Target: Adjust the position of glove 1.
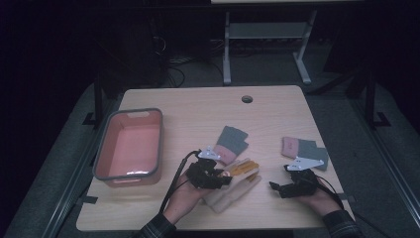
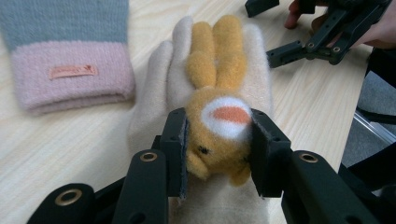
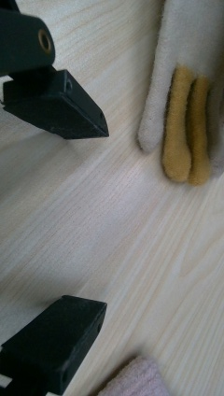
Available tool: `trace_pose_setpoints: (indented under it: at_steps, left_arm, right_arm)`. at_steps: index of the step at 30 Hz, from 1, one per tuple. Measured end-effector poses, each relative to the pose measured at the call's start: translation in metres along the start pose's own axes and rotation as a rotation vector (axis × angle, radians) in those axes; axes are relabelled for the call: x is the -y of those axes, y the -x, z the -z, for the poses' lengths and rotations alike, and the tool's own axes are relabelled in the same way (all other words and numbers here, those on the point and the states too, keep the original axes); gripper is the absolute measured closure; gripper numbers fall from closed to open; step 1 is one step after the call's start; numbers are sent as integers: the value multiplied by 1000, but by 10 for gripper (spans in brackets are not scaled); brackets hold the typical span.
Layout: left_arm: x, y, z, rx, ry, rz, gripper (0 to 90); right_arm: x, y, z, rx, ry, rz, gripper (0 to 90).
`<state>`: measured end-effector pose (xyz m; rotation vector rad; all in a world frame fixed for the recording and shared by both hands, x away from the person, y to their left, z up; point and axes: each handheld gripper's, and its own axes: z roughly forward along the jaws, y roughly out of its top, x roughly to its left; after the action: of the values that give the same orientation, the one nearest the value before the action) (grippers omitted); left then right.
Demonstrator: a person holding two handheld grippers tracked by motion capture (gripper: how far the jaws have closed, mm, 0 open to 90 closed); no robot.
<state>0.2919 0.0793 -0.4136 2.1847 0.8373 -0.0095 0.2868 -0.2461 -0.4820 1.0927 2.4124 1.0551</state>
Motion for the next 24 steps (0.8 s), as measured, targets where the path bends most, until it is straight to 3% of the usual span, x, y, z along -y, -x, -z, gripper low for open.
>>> trace_pose_setpoints:
  at_steps: [7,9,12,14,18,24]
  left_arm:
    - [3,5,-11,9,-19,-16,581]
    - [3,5,-12,17,-9,-22,504]
    - [2,3,-5,23,22,-51,382]
    - [4,1,4,23,34,-75,349]
    - [12,-4,16,19,42,-100,349]
    - [35,-7,34,23,47,-142,349]
  right_arm:
    - [0,0,0,0,0,0,131]
    - [0,0,0,0,0,0,132]
    - [0,0,0,-1,0,1,131]
    - [0,0,0,-1,0,1,131]
    - [0,0,0,-2,-1,1,132]
    - [0,0,0,-1,-1,2,131]
